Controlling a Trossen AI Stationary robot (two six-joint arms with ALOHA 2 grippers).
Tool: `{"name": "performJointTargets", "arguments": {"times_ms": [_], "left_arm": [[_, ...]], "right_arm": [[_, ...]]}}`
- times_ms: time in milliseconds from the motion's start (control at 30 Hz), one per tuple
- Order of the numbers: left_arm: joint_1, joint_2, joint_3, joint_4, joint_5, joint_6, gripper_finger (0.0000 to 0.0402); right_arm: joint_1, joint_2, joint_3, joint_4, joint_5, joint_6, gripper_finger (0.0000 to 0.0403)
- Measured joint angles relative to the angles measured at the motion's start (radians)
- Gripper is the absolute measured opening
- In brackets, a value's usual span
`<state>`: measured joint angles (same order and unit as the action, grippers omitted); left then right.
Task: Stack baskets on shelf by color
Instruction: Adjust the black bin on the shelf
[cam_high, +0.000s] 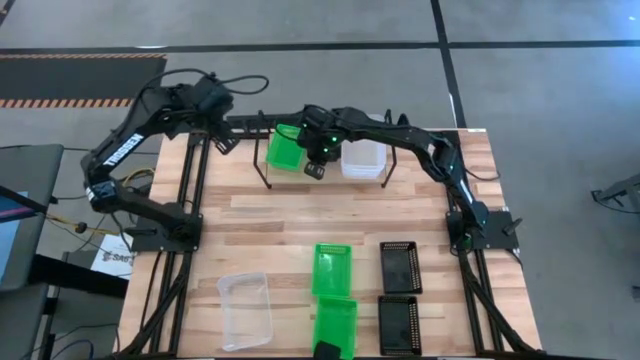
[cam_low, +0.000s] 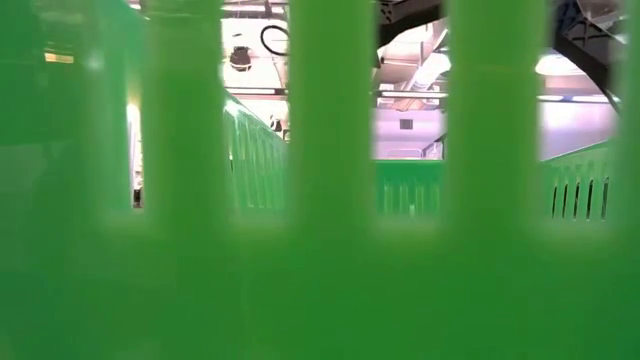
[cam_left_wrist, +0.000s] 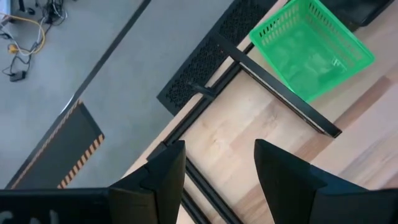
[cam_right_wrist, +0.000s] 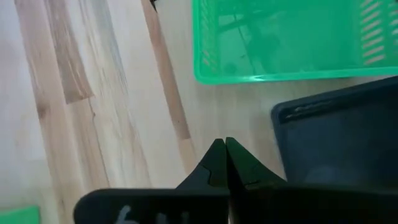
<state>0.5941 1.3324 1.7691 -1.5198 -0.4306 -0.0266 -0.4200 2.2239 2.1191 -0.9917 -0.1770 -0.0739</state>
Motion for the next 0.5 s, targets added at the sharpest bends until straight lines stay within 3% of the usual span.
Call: {"name": "performJointTargets", "arguments": {"times_ms": [500], "left_arm": [[0.0,-0.017,0.0,0.038,0.0,0.032,0.0179]], "right_arm": [[-0.055,-0.009,-0.001,-0.006,0.233,-0.01,0.0]]}}
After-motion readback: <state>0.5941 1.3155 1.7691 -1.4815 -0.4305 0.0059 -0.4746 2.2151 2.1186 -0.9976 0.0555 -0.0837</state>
